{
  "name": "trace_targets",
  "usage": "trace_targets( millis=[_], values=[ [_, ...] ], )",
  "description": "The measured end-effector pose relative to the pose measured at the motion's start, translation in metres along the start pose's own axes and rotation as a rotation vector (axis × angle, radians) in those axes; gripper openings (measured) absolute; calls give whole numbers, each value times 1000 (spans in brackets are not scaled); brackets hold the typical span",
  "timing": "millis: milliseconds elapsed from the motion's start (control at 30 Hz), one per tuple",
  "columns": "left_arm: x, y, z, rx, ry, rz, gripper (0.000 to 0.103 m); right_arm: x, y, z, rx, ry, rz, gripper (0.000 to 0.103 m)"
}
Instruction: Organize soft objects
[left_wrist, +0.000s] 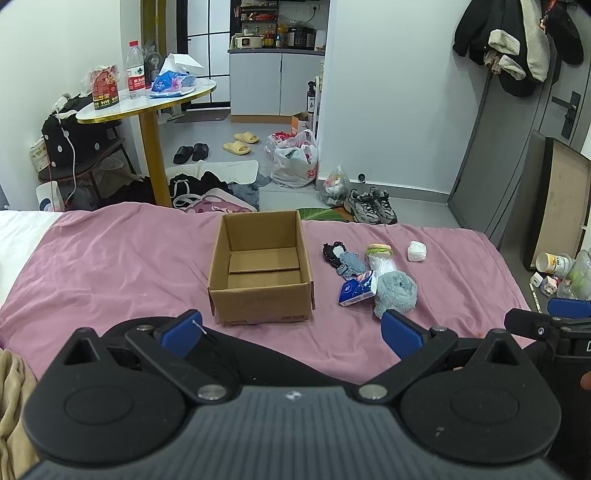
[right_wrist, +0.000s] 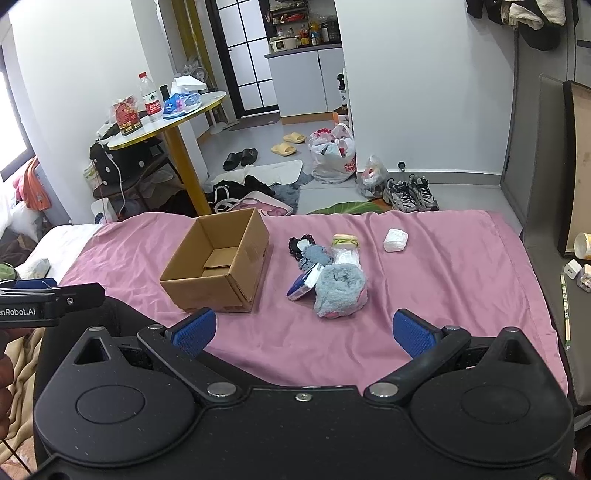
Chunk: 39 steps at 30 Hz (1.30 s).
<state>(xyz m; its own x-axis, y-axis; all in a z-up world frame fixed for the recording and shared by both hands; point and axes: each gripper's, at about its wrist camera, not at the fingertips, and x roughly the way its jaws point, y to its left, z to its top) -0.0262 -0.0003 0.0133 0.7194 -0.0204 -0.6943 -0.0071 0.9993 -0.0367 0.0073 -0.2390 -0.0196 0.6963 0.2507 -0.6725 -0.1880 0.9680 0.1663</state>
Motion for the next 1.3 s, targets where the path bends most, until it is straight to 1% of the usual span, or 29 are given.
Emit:
trace_targets(
  millis=[300,867,1300],
  values=[
    [-2,0,0,-3,-6,0,102,-5,3,1,-8,-26,-6,103],
    [-6,-1,0,-14,-29,-1,102,-1,8,1,-21,-26,-10,103],
    [-5,2,0,-22,-27,2,102,0,9,-1,-21,-27,-16,103]
  ],
)
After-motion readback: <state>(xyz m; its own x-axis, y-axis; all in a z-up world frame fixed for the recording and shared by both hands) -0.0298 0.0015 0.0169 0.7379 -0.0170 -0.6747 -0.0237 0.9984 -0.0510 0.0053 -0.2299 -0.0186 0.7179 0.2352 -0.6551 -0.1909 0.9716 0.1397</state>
